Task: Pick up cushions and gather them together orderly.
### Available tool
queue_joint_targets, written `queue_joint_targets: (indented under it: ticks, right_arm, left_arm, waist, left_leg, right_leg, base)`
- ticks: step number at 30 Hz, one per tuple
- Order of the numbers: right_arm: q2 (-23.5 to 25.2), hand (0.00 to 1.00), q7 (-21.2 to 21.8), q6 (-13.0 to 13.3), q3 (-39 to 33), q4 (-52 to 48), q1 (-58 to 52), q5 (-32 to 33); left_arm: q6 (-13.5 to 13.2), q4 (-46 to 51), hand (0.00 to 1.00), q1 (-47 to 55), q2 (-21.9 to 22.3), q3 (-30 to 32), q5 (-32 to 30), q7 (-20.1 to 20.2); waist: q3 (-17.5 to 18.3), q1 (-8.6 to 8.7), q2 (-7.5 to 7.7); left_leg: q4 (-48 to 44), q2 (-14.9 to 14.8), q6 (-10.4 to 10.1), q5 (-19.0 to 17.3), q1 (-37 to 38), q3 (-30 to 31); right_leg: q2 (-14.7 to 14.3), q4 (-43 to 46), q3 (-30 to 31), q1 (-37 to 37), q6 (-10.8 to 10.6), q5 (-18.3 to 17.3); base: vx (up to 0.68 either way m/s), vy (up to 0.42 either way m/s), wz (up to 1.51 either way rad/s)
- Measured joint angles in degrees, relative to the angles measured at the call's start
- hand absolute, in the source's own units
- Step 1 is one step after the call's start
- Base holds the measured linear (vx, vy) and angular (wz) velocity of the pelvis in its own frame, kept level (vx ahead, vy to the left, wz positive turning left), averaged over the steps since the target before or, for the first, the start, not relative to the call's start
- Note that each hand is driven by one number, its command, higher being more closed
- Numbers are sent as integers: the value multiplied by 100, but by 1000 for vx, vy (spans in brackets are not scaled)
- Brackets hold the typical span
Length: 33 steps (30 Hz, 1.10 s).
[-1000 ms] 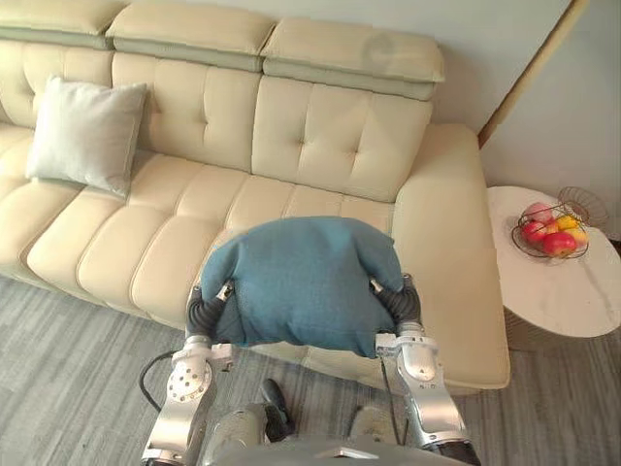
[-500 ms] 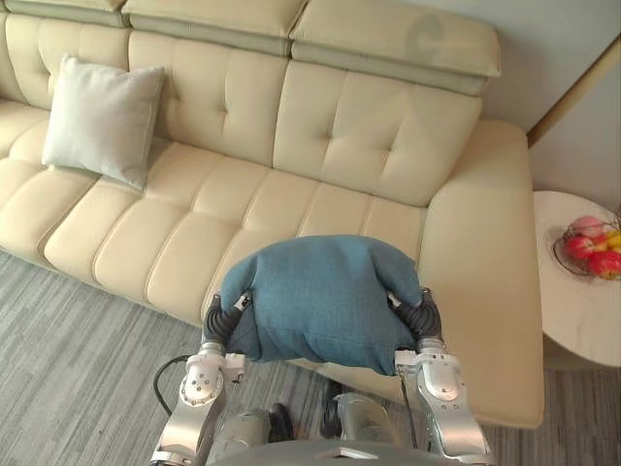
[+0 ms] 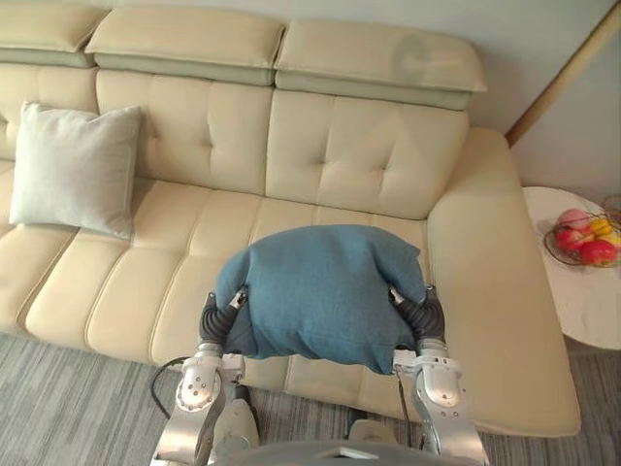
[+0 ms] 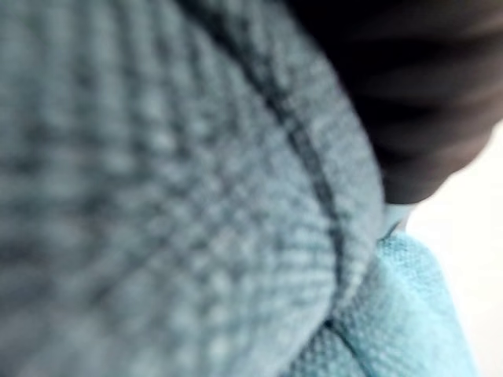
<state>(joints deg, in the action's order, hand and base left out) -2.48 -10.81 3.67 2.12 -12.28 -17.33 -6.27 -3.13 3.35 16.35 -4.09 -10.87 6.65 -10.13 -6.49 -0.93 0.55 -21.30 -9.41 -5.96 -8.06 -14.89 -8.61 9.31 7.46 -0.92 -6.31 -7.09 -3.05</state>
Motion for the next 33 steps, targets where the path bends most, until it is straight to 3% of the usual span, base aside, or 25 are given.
queue_joint_targets:
  ticks: [5,7,10,15,21,26,31,32,33]
  right_arm:
    - [-38,100,24,-4,-11,484,205,-36]
    - [-32,100,26,-9,-9,798,295,-41]
    - [-39,100,29,-20,-5,1132,531,-63]
    - [-89,100,-363,-25,12,1393,1908,-63]
    - [-54,100,-1098,-39,123,1383,3481,-100]
    - [-291,100,-1800,-161,-153,1844,5653,-171]
    - [-781,100,-2298,-242,-402,2568,7755,-333]
    - [-819,0,-2357,-251,-516,2837,8101,-425]
    - [-841,0,-2407,-269,-564,3009,8321,-458]
  left_arm:
    - [1,-9,100,-1,-110,0,-3,49]
    - [1,-30,100,-35,-224,-2,-8,52]
    - [7,-103,100,-217,-317,8,-14,46]
    - [13,-335,100,-1728,-260,197,-16,-591]
    - [10,-339,100,-3315,-414,463,-75,-1337]
    - [10,-1026,100,-5672,-1252,482,-134,-1858]
    - [0,-1870,100,-7804,-1747,549,-480,-2251]
    - [-6,-2156,100,-8145,-1749,615,-571,-2265]
    - [-6,-2332,100,-8344,-1753,630,-588,-2286]
  waist:
    - [51,113,173]
    - [75,151,228]
    - [75,194,222]
    - [-226,207,-10]
    - [-583,83,-47]
    - [-977,19,-143]
    - [-1402,19,-158]
    - [-1411,46,-159]
    - [-1411,61,-160]
  left_leg:
    - [63,84,9,-190,-28,-295]
    - [158,122,-32,-173,-23,-385]
    - [246,176,62,-57,-87,-416]
    - [460,213,171,233,-553,-394]
    - [441,245,208,477,-1251,-399]
    - [792,256,149,1031,-1749,-227]
    - [1741,287,84,1780,-1832,-139]
    - [1989,285,59,1953,-1845,-102]
    - [2152,284,57,2063,-1845,-82]
  right_leg:
    - [16,-215,646,-397,64,81]
    - [22,-375,805,-483,22,263]
    - [30,-603,955,-562,-124,560]
    - [18,-689,933,-1128,-86,1142]
    - [47,-433,780,-1900,-55,1183]
    - [10,-419,648,-2455,-95,1288]
    - [-53,-664,587,-2815,-71,1607]
    - [-73,-675,505,-2909,-55,1630]
    - [-89,-673,481,-2973,-52,1635]
  base:
    - [-87,60,-61]
    - [-5,34,-44]
    - [56,-3,-28]
    - [-61,5,-7]
    - [-173,1,4]
    - [-143,-64,18]
    - [-89,-45,8]
    - [-61,-45,15]
    - [-45,-42,14]
